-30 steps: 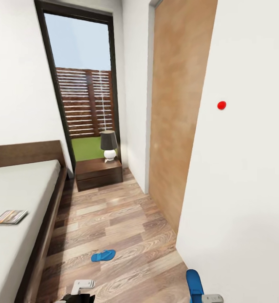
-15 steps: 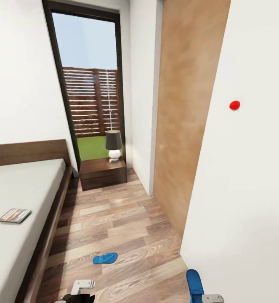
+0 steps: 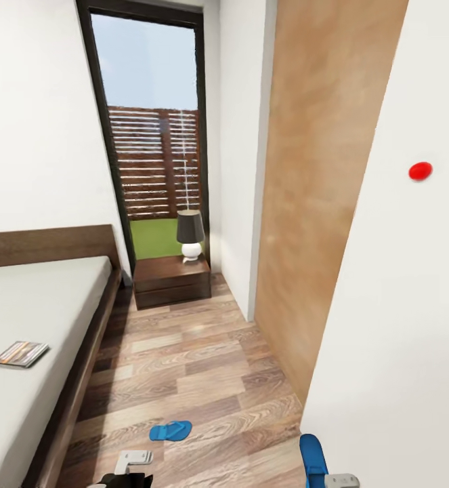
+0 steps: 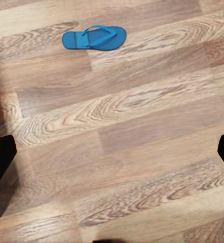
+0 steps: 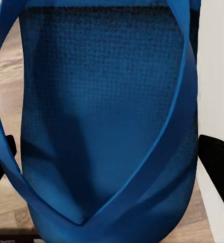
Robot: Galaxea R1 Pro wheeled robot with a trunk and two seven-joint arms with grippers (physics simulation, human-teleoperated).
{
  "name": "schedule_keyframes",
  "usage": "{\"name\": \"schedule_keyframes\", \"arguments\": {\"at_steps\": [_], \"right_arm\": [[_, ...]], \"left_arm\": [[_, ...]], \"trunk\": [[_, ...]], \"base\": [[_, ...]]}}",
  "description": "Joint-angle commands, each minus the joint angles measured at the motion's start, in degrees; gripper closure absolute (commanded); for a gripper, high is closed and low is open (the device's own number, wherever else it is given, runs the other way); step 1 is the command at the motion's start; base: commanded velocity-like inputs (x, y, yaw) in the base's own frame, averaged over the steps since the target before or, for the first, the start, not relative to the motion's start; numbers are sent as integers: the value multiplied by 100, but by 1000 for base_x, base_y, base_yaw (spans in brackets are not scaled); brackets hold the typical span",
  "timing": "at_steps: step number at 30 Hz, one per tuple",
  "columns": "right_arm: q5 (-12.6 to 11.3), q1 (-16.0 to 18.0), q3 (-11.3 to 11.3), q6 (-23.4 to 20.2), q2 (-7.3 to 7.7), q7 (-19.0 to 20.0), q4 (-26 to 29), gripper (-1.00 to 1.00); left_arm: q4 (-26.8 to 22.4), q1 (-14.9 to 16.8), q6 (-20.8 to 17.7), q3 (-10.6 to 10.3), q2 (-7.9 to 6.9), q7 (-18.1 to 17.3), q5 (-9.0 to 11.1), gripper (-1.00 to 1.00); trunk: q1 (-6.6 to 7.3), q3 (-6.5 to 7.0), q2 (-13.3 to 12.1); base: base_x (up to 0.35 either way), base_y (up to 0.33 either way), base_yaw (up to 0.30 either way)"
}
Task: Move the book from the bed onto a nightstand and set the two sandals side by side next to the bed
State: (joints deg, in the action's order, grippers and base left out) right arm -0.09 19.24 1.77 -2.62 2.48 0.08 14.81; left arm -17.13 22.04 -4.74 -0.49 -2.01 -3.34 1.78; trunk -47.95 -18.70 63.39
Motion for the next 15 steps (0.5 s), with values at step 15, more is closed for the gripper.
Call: {"name": "schedule_keyframes", "arguments": {"at_steps": [15], "right_arm": [[0,0,17,-28,11,1,12,100]], "left_arm": [[-14,2,-36,-4,-1,-17,21,-100]], "trunk": [[-2,-78,4]], "base": [[123,-24,166]]}}
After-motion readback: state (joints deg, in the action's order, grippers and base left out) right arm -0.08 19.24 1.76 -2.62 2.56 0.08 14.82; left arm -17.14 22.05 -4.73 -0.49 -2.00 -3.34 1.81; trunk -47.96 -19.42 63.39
